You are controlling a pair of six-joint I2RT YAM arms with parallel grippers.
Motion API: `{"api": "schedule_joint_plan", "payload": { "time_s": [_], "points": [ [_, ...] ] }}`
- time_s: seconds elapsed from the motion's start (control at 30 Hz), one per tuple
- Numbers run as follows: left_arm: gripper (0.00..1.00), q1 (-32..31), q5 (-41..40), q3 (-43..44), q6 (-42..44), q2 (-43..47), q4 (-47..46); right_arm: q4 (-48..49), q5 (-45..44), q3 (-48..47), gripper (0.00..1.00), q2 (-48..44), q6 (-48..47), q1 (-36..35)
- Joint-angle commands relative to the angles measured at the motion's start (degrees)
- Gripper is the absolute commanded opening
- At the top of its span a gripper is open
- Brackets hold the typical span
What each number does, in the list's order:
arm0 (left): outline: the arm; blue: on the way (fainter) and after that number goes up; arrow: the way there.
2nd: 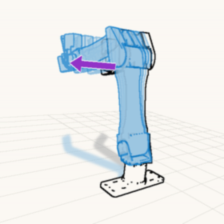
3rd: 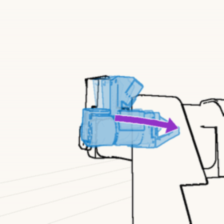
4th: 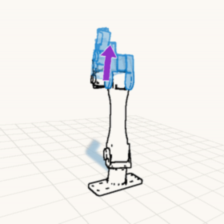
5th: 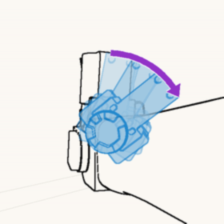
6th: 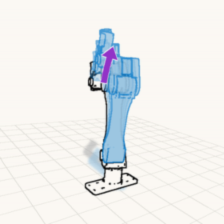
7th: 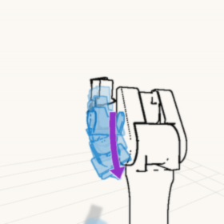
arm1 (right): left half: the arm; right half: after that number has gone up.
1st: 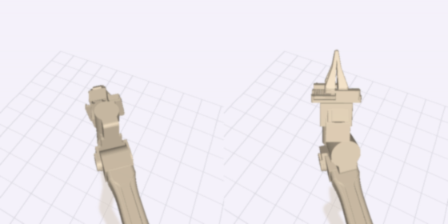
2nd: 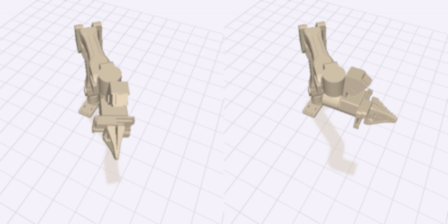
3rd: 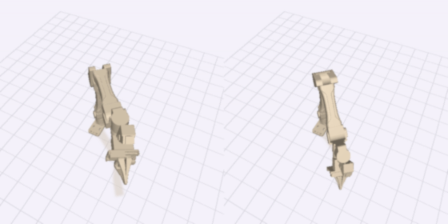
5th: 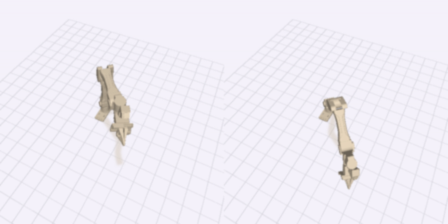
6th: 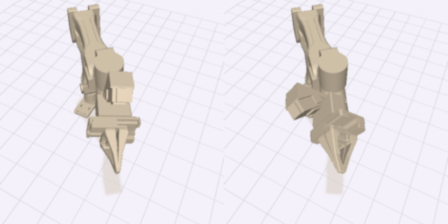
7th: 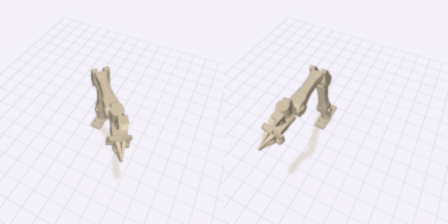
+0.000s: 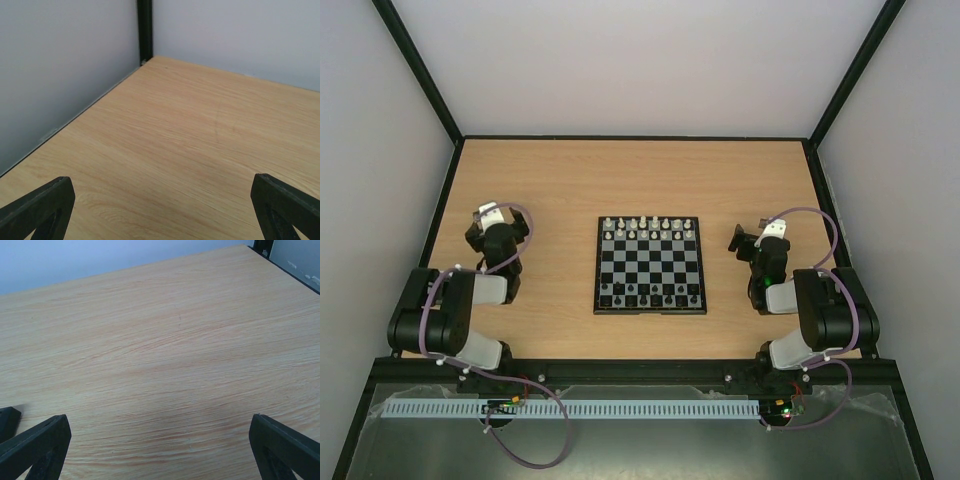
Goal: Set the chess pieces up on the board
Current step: Reset both arms
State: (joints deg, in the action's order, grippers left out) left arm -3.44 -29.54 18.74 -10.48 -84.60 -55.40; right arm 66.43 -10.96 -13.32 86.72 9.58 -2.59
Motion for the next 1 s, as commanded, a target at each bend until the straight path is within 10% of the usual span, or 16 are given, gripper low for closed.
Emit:
{"api": "schedule_joint_plan", "payload": {
  "time_s": [0.0,0.97],
  "points": [
    [1.0,-0.4,5.9,0.4,3.6,-1.4,-6.0,3.8,0.0,-0.1,0.99,0.1,-0.9,0.2],
    [1.0,1.5,13.1,0.1,4.4,-1.7,-6.4,4.3,-2.0,0.1,0.98,0.1,-0.3,-0.1]
  ]
}}
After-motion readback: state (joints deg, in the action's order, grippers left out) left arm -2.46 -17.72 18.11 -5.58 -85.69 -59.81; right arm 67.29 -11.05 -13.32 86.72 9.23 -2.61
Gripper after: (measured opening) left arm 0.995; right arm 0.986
